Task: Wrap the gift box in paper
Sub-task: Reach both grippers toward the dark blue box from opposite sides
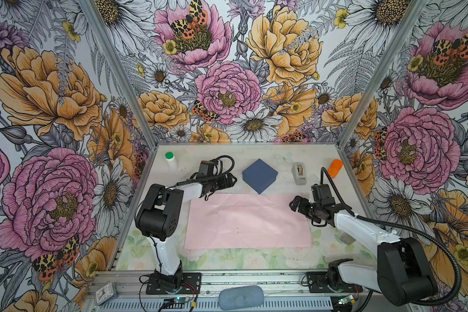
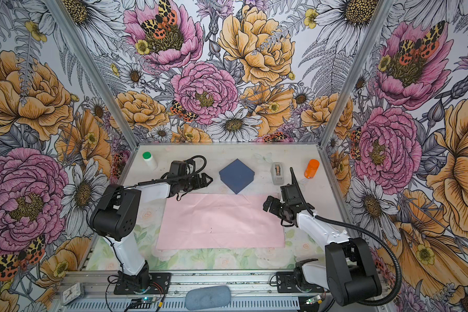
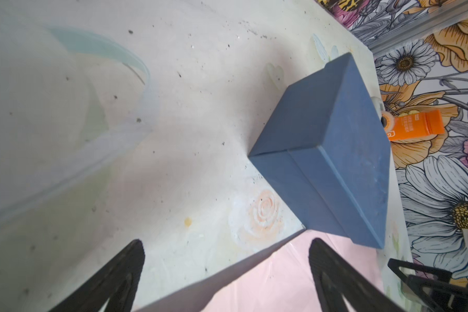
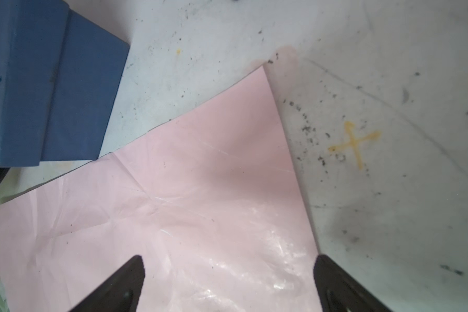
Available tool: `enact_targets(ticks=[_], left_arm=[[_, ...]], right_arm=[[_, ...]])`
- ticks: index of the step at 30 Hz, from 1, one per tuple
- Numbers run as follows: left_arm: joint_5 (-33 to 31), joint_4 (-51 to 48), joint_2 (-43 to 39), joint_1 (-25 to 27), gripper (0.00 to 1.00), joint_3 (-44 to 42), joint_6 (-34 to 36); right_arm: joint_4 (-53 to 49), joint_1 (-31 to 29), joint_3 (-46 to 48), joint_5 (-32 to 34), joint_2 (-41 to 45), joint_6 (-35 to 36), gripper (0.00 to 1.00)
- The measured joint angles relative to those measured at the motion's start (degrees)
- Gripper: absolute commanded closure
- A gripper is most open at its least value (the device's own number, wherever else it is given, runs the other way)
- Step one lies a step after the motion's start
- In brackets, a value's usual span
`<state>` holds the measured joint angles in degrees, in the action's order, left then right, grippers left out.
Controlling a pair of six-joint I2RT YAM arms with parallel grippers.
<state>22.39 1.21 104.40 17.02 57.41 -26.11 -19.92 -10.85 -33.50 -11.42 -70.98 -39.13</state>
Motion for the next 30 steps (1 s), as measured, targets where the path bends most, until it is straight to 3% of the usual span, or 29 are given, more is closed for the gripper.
enact_targets(ticks=[7, 15, 20, 30], left_arm=[[3.6, 3.7, 1.9, 1.1, 0.06, 5.0, -2.0], [5.4, 3.5, 13.1, 3.8, 0.07, 21.1, -3.6], [6.4, 0.8, 19.3, 4.6, 0.12, 29.0, -3.5], [8.7, -1.5, 18.4, 6.6, 0.12, 25.8, -2.4]], right_arm=[[12.3, -1.6, -0.5, -7.4, -1.1, -0.5, 0.01], [22.5, -4.6, -9.7, -10.1, -15.2, -7.1, 0.09], [25.8, -6.2, -15.4, -10.9, -22.2, -9.5, 0.09], [25.7, -6.5, -24.8, -12.0, -32.1, -9.2, 0.09]])
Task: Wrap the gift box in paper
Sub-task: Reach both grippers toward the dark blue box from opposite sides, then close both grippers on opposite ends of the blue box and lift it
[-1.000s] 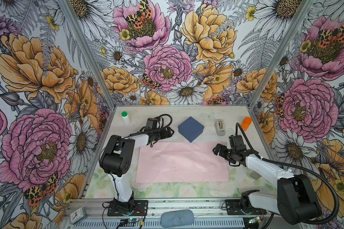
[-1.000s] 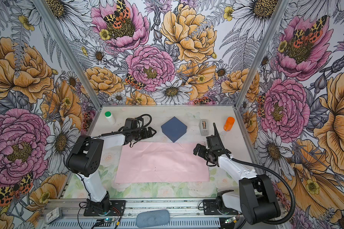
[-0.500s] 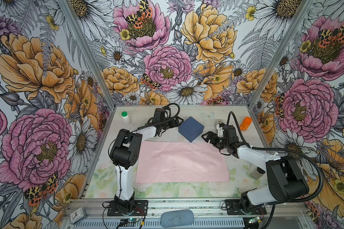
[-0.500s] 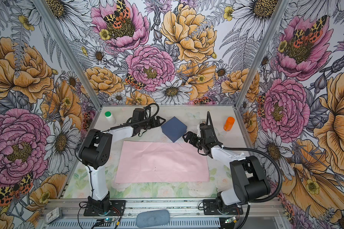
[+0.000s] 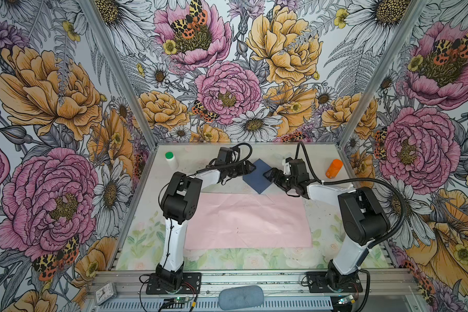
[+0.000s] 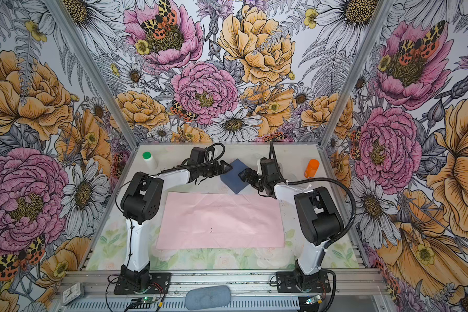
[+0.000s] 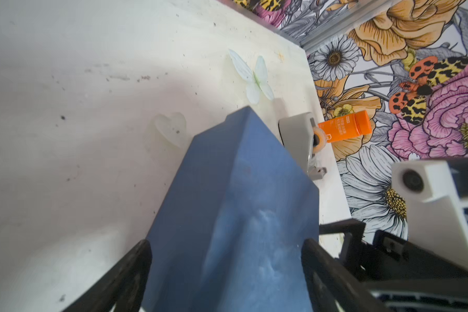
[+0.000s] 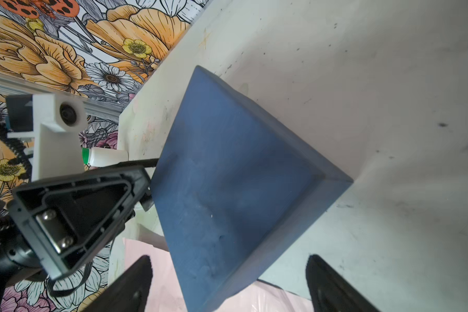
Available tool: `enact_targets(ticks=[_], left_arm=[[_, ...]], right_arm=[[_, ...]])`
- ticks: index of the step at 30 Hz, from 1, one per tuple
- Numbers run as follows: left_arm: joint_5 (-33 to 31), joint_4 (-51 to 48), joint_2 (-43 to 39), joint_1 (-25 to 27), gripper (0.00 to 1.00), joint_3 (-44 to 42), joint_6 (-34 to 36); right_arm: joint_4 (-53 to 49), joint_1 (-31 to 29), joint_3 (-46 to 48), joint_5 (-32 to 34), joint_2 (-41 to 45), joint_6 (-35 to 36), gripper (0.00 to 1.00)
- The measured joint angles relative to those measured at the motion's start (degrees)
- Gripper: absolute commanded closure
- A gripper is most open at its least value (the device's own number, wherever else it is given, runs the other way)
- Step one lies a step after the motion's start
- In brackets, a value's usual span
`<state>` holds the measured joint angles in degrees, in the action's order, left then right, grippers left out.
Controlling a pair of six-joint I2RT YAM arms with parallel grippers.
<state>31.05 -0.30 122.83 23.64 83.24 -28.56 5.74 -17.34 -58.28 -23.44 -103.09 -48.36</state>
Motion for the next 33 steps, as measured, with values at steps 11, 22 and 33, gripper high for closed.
enact_targets(ticks=[11, 22, 33], left_arm=[[-0.5, 0.3, -7.5, 1.8, 0.1, -9.5, 0.6], [-3.0, 0.4, -6.1, 0.2, 0.17, -5.3, -0.5], [-1.9, 1.0, 1.1, 0.0, 0.45, -1.0, -2.8]], right_arm=[[-3.0, 1.2, -11.1, -0.5, -6.6, 3.9, 0.07], [-12.6, 3.5, -12.0, -1.1, -4.6, 11.4, 0.12], [-14.4, 2.2, -17.7, -4.9, -11.3, 12.1, 0.38]])
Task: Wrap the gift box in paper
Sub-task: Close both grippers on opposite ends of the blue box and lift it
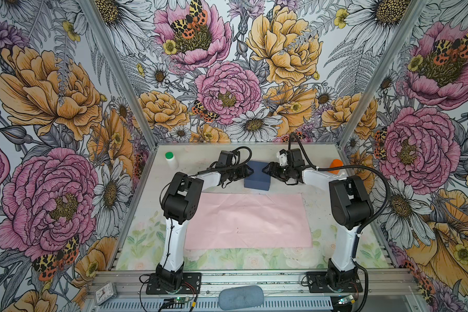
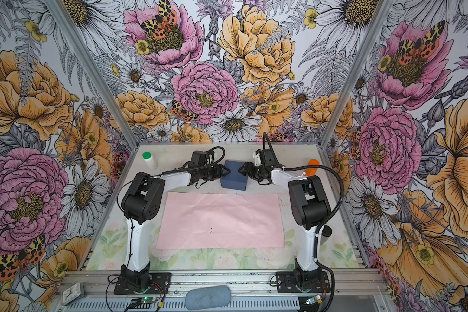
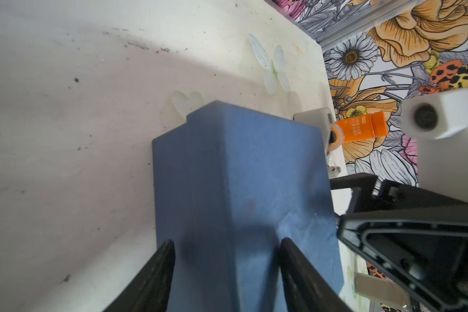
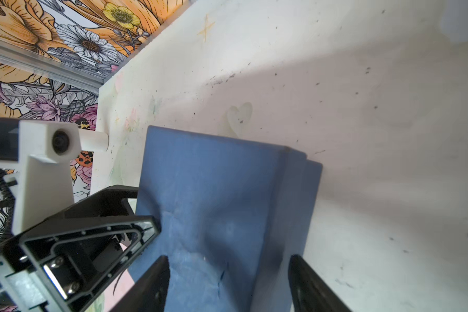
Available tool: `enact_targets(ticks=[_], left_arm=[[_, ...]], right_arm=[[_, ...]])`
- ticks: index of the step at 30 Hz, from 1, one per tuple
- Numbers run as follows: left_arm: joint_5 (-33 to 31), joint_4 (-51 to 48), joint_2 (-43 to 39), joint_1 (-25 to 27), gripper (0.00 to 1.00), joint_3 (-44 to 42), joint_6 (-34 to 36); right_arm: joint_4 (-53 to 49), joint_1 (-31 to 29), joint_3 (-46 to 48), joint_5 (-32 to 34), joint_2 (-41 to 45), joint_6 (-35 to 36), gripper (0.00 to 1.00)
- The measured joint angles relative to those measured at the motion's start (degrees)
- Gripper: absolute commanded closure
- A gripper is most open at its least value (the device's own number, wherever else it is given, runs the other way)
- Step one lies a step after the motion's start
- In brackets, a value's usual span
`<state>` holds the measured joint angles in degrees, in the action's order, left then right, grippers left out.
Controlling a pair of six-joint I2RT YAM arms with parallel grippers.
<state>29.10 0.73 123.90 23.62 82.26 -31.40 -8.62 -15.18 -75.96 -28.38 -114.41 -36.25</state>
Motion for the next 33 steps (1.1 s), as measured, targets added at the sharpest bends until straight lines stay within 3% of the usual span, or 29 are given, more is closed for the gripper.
enact_targets(ticks=[5, 10, 24, 33], left_arm=[[-0.2, 0.9, 0.0, 0.1, 0.48, -0.1, -0.2], [-0.9, 2.3, -0.5, 0.2, 0.48, -1.3, -0.2], [-7.1, 0.9, -13.7, 2.2, 0.49, -11.0, -1.4], [-10.1, 0.3, -22.8, 4.8, 0.49, -20.2, -3.7]], right_arm=[[-0.1, -0.5, -0.5, 1.4, -1.2, -0.6, 0.5], [-0.2, -0.7, -0.8, 2.4, -1.1, -0.9, 0.56], [-3.4, -5.0, 0.3, 8.6, 7.4, -2.2, 0.59], [-3.1, -8.6, 7.9, 12.2, 14.7, -4.9, 0.59]])
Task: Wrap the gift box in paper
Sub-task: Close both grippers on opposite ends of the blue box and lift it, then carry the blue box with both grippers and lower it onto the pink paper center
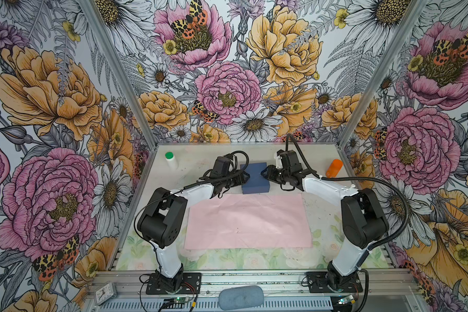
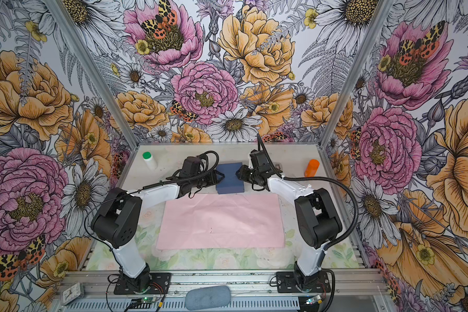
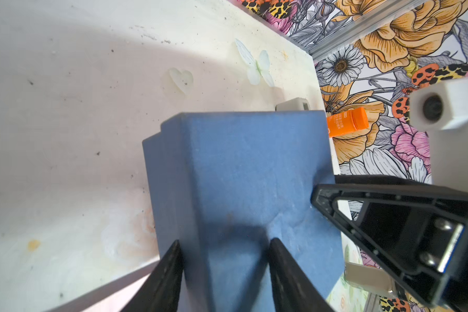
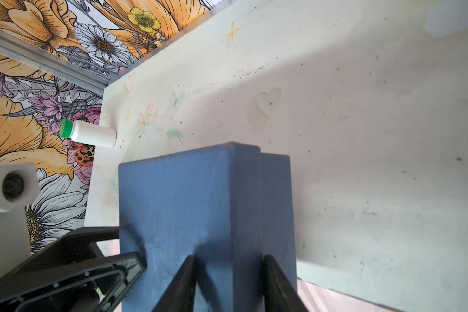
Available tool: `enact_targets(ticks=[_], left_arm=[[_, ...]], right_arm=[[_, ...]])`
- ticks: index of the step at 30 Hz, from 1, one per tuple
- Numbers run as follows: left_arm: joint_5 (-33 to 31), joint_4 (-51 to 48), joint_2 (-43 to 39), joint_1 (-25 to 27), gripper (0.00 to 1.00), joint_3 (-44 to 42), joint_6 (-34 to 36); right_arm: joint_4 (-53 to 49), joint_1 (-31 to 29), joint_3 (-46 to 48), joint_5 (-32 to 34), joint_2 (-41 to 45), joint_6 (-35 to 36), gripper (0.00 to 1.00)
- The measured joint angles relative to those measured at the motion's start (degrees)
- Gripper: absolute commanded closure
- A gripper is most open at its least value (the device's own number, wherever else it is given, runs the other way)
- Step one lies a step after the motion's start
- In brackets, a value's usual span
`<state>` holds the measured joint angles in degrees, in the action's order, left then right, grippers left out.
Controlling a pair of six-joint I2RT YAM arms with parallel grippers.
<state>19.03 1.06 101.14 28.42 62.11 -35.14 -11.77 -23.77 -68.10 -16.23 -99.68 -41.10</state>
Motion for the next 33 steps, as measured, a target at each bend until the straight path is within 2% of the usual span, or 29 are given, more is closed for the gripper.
enact_targets(ticks=[8, 17, 26, 33], left_arm=[[-1.5, -1.0, -9.4, 2.9, 0.49, -9.0, -2.5], [-4.7, -4.0, -16.4, 7.2, 0.49, -16.5, -4.2], [-7.9, -7.1, -22.4, 10.6, 0.48, -22.3, -5.7], [-8.3, -7.3, -23.1, 11.2, 0.48, -24.8, -6.6]], right_arm=[[0.3, -3.9, 8.9, 2.3, 8.6, -3.0, 0.59], [0.4, -8.8, 16.9, 5.0, 14.4, -6.3, 0.59], [0.5, -13.9, 21.6, 7.3, 17.0, -9.5, 0.59], [0.5, -17.4, 24.0, 9.0, 17.6, -11.7, 0.59]])
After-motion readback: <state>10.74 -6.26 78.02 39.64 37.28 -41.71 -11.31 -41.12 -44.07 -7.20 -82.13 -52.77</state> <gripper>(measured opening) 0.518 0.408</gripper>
